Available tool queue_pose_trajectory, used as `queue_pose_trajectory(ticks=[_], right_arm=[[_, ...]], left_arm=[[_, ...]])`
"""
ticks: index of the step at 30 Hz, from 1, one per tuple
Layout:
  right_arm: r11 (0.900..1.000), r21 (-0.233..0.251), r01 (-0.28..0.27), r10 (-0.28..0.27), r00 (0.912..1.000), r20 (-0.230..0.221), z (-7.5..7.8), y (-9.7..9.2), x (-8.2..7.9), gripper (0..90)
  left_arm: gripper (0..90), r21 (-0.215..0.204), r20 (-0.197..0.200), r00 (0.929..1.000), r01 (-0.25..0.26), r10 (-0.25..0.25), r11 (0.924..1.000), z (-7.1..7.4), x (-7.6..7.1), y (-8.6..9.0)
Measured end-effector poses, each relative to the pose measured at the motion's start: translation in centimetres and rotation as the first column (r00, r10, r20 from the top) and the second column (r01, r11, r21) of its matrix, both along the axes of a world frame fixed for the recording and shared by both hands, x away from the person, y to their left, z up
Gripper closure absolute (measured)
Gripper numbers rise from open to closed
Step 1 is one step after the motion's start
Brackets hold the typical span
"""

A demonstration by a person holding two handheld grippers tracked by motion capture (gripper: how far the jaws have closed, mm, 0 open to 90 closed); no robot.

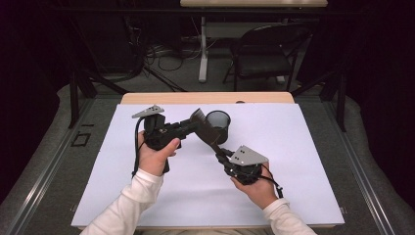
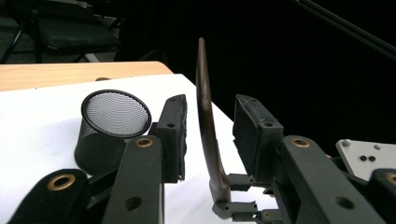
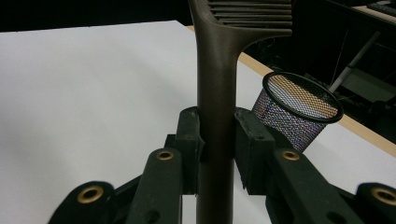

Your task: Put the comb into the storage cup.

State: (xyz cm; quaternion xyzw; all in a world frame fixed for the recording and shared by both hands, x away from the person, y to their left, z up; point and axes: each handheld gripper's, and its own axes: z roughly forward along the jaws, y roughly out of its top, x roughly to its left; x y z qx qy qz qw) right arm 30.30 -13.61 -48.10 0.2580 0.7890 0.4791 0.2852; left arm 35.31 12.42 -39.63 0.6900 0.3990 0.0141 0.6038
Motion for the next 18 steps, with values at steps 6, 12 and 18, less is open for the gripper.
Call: queue_pose_trajectory(ticks=[6,12,18], right_arm=[[1.0,-0.001,-0.001,0.001,1.0,0.001,-0.03,0.06,-0.04,73.1],[1.0,0.0,-0.001,0.001,1.0,0.001,-0.04,0.09,-0.05,73.1],[1.0,0.003,-0.001,0.001,1.0,-0.001,-0.05,0.12,-0.08,73.1]], left_arm=[[68.4,-0.004,0.002,0.9998,-0.017,0.017,0.9998,0.16,0.02,-0.04],[70.7,-0.005,0.003,0.9997,-0.025,0.025,0.9997,0.09,0.06,-0.12],[73.2,-0.008,0.012,0.9994,-0.034,0.034,0.9994,-0.21,-0.07,-0.47]])
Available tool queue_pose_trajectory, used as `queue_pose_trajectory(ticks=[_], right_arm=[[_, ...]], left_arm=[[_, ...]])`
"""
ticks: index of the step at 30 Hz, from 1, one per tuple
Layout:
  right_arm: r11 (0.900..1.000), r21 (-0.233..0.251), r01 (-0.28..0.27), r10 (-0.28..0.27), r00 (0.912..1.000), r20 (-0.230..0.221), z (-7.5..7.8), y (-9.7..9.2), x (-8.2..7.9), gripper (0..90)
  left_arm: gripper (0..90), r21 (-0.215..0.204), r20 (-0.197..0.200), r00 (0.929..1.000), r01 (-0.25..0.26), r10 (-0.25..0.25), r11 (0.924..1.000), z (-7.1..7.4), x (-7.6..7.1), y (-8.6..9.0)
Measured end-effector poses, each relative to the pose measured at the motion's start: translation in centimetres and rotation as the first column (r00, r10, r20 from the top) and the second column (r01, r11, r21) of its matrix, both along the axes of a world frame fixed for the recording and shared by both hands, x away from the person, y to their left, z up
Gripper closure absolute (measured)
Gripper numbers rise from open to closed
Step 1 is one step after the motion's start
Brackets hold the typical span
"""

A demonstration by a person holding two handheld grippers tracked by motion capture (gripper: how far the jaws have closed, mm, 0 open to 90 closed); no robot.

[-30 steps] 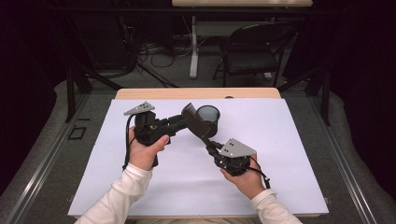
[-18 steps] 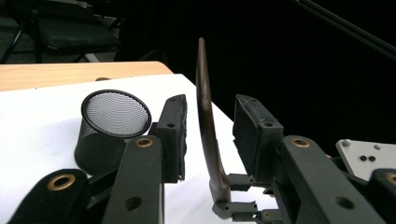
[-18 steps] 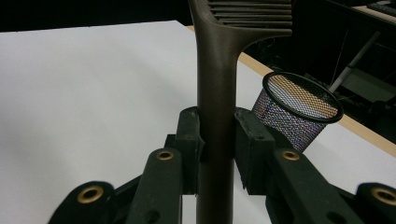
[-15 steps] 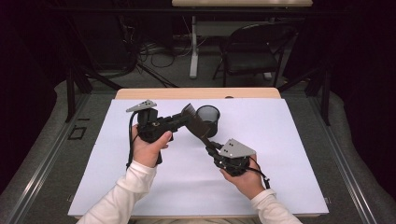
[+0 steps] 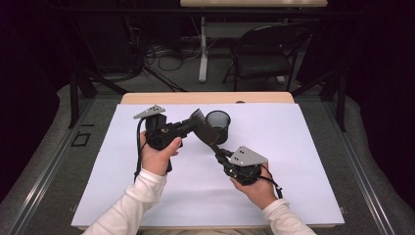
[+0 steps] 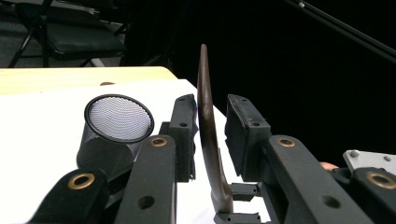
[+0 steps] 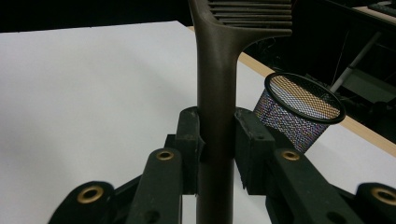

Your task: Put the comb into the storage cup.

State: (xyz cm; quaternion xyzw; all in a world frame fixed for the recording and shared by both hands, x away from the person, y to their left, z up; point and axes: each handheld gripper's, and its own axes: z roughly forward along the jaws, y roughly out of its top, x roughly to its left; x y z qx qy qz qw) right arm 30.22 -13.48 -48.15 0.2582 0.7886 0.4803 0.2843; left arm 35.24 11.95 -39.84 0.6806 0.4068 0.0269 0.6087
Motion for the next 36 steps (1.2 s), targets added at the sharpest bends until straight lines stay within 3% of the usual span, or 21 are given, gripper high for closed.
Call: queue_pose_trajectory(ticks=[19,36], right_arm=[[0.9999,0.012,0.0,0.0,1.0,-0.007,-0.1,0.1,0.0,73.1],[1.0,0.009,0.002,-0.002,0.9999,-0.014,-0.2,0.0,0.1,73.1]], left_arm=[[80.2,-0.035,-0.024,0.9995,-0.022,0.022,0.9991,-0.7,0.0,-0.6],[83.8,-0.099,-0.098,0.9949,-0.031,0.021,0.9946,-1.1,0.4,-0.5]])
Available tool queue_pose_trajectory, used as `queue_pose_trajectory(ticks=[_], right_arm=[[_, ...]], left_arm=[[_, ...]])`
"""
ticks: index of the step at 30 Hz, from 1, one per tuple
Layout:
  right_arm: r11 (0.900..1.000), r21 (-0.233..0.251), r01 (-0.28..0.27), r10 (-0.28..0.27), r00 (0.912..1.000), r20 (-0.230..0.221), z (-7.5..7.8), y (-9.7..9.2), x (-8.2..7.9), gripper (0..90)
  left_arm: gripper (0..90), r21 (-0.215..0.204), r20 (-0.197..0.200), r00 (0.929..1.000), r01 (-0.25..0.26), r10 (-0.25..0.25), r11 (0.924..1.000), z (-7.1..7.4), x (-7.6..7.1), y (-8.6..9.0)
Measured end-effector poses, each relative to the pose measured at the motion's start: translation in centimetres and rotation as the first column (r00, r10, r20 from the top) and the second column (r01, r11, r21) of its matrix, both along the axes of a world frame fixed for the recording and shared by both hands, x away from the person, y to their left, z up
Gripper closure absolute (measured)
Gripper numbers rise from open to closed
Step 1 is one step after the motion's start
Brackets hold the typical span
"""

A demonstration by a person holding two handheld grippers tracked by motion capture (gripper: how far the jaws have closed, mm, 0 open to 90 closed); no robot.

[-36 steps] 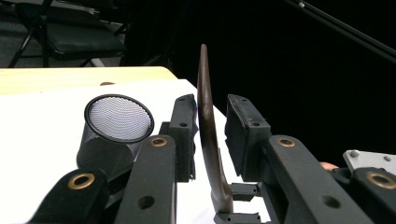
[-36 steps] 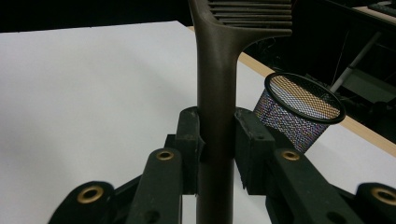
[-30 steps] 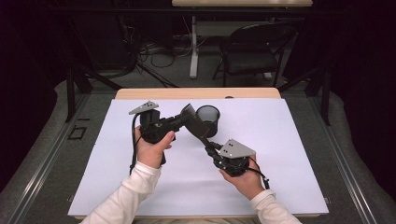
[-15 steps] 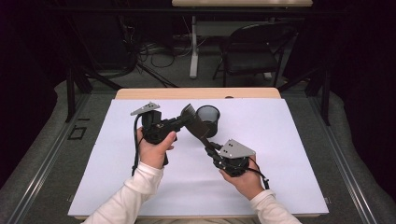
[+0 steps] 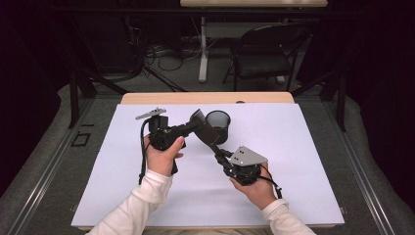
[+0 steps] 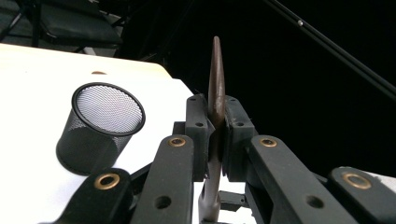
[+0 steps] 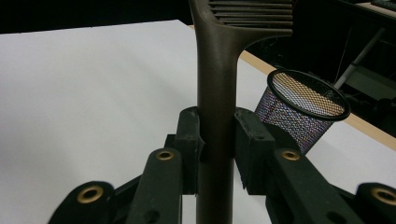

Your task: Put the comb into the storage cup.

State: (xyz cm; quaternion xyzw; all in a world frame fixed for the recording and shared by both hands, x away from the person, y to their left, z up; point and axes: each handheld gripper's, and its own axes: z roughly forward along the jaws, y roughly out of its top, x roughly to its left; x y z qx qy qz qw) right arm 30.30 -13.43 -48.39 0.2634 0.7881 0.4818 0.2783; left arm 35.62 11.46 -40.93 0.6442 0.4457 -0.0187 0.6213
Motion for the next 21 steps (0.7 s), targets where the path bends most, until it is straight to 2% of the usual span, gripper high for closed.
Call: queue_pose_trajectory(ticks=[7,21], right_arm=[[1.0,-0.002,0.0,0.0,1.0,-0.005,-0.04,-0.04,0.06,73.0],[1.0,0.008,-0.001,0.001,1.0,-0.009,-0.2,-0.02,0.12,72.7]], left_arm=[[84.1,-0.015,-0.023,0.9997,0.001,-0.001,0.9999,-0.19,0.22,0.09],[84.3,-0.014,-0.013,0.9999,-0.007,0.007,0.9999,-0.17,0.06,-0.14]])
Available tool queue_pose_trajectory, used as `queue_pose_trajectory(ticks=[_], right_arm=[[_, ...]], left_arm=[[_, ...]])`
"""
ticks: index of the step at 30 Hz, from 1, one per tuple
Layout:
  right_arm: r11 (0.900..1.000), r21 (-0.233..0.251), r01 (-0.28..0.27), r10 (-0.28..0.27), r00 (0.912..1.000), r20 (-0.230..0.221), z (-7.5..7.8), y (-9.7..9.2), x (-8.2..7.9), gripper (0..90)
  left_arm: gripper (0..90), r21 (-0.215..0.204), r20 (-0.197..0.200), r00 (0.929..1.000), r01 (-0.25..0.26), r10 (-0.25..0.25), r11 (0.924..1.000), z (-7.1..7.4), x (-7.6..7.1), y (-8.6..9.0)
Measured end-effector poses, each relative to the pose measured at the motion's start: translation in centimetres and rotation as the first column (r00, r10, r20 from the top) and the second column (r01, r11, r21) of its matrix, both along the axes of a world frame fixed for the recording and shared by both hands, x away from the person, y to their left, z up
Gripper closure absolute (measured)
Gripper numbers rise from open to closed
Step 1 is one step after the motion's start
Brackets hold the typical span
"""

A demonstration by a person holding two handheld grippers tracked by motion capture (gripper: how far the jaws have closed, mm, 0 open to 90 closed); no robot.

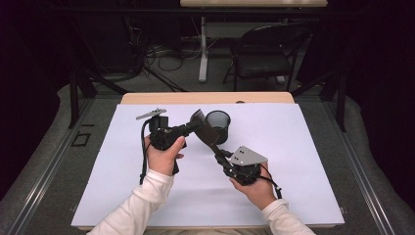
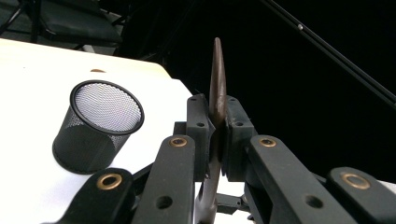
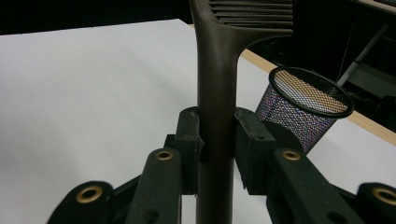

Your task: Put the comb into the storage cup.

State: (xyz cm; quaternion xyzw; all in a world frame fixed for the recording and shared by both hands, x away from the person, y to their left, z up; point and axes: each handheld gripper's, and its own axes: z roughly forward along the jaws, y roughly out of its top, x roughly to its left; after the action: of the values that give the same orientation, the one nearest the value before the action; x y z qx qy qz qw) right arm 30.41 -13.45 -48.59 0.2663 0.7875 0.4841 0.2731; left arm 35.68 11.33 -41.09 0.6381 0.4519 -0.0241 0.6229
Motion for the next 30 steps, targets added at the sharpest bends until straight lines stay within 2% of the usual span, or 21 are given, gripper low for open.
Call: queue_pose_trajectory(ticks=[16,22,30], right_arm=[[0.9996,0.02,0.019,-0.019,0.9995,-0.025,-0.1,-0.2,0.4,71.0],[0.9991,0.03,0.029,-0.028,0.9992,-0.028,-0.2,-0.3,0.5,62.8],[0.9966,0.044,0.069,-0.069,0.9974,-0.021,-0.2,-0.5,0.9,40.3]], left_arm=[[84.3,-0.033,-0.014,0.9999,-0.005,0.004,0.9995,-0.4,0.6,-0.4],[84.3,-0.045,-0.016,0.9999,-0.006,0.005,0.999,-0.6,1.0,-0.5],[84.3,-0.041,-0.008,0.9997,-0.025,0.025,0.9989,-0.7,1.5,-0.4]])
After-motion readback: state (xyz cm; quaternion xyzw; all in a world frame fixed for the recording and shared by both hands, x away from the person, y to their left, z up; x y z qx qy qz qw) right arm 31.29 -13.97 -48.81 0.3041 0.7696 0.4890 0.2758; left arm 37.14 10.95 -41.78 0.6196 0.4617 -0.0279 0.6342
